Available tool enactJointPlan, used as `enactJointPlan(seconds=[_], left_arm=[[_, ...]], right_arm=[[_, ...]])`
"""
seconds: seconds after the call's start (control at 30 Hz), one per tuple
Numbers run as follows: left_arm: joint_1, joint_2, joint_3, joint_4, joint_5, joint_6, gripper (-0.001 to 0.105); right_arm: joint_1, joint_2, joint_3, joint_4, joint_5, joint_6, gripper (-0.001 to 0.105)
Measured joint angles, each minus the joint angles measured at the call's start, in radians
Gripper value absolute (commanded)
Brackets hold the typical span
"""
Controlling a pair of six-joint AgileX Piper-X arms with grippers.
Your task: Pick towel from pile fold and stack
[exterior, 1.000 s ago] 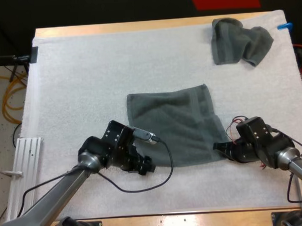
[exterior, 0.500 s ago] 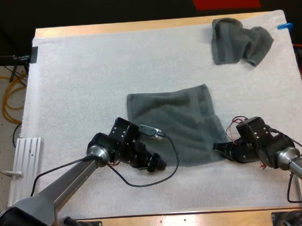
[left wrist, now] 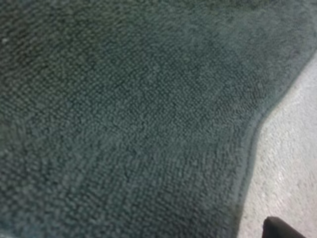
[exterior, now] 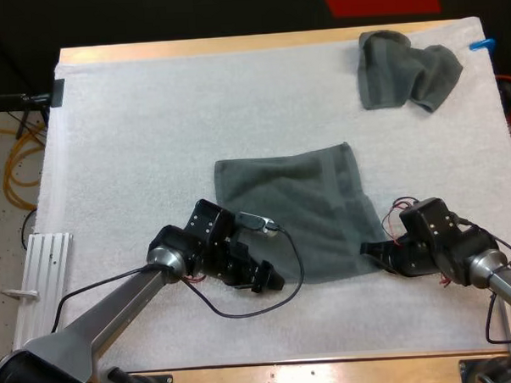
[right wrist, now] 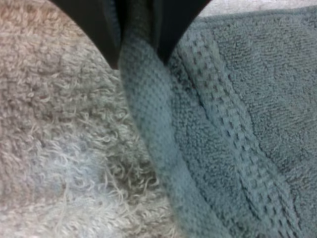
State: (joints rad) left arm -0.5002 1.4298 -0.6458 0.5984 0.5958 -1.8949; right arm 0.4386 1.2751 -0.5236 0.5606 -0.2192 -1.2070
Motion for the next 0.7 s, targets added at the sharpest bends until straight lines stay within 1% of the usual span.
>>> enactJointPlan(seconds=[0.07,0.13,0.17,0.2,0.23,0.27,0.3,0.33,0.43,0.5,0.6,0.7], left_arm=[[0.0,0.0,0.0,0.0,-0.008,-0.001,0.052],[0.0,0.0,0.0,0.0,-0.015,-0.004,0.039],[0.0,0.0,0.0,0.002,-0.026,-0.004,0.034],[0.0,0.0,0.0,0.005,-0.034,-0.005,0.027],[0.0,0.0,0.0,0.008,-0.037,-0.007,0.018],[0.0,0.0,0.0,0.008,-0.039,-0.006,0.013],[0.0,0.0,0.0,0.011,-0.041,-0.006,0.002],[0.0,0.0,0.0,0.019,-0.041,-0.006,0.0],[0.0,-0.019,0.0,0.059,-0.043,-0.006,0.0],[0.0,-0.065,0.0,0.108,-0.043,-0.005,0.0],[0.0,-0.152,0.0,0.183,-0.043,0.003,0.0],[0.0,-0.235,0.0,0.254,-0.043,0.007,0.0]], right_arm=[[0.0,0.0,0.0,0.0,0.0,0.0,0.0],[0.0,0.0,0.0,0.0,0.0,0.0,0.0],[0.0,0.0,0.0,0.0,0.0,0.0,0.0],[0.0,0.0,0.0,0.0,0.0,0.0,0.0],[0.0,0.0,0.0,0.0,0.0,0.0,0.0],[0.0,0.0,0.0,0.0,0.0,0.0,0.0],[0.0,0.0,0.0,0.0,-0.001,0.0,0.0],[0.0,0.0,0.0,0.0,-0.002,0.0,0.0],[0.0,-0.014,0.0,0.004,-0.048,0.0,0.0],[0.01,-0.047,0.0,0.009,-0.077,0.0,0.0],[0.057,-0.133,0.0,0.026,-0.081,0.013,0.0],[0.12,-0.22,0.0,0.074,-0.079,0.046,0.0]])
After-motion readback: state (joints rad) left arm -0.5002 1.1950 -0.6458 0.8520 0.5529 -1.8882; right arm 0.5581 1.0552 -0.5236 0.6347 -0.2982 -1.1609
